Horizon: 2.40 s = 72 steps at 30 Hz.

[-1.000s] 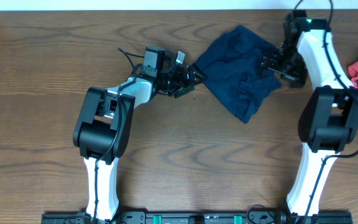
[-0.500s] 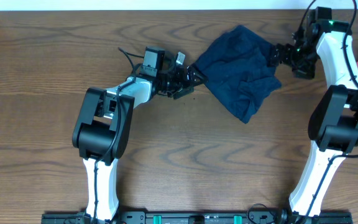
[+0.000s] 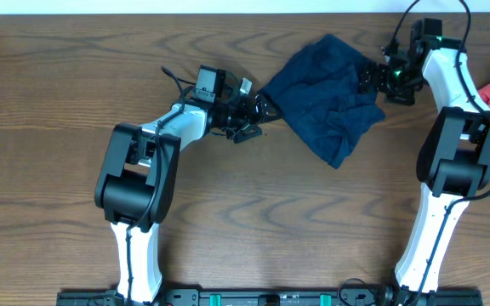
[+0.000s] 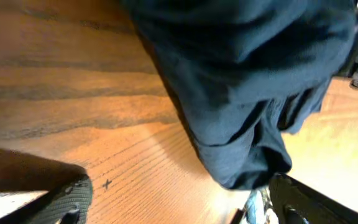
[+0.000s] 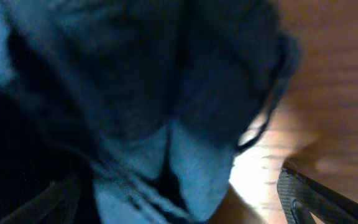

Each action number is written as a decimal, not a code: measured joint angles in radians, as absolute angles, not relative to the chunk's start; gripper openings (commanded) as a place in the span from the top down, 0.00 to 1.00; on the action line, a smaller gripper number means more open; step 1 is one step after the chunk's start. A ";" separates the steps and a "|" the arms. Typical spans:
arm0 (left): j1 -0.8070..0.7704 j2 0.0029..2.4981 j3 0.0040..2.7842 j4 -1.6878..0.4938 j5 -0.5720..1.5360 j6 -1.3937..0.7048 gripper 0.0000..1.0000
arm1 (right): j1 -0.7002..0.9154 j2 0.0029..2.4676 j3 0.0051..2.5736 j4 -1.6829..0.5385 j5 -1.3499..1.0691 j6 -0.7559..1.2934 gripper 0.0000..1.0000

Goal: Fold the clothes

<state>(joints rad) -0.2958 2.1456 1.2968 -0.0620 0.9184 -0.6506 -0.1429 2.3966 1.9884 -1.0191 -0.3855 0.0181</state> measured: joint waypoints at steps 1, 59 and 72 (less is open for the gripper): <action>-0.297 2.143 1.297 -0.045 0.896 -0.656 0.04 | -0.143 2.396 1.989 -1.028 -0.406 0.009 0.01; -0.214 2.144 1.290 0.138 0.924 -0.868 0.02 | -0.068 2.148 2.081 -1.101 -0.219 0.054 0.01; -0.439 2.144 1.290 0.138 0.891 -0.879 0.11 | -0.148 2.149 2.167 -1.149 -0.309 0.041 0.01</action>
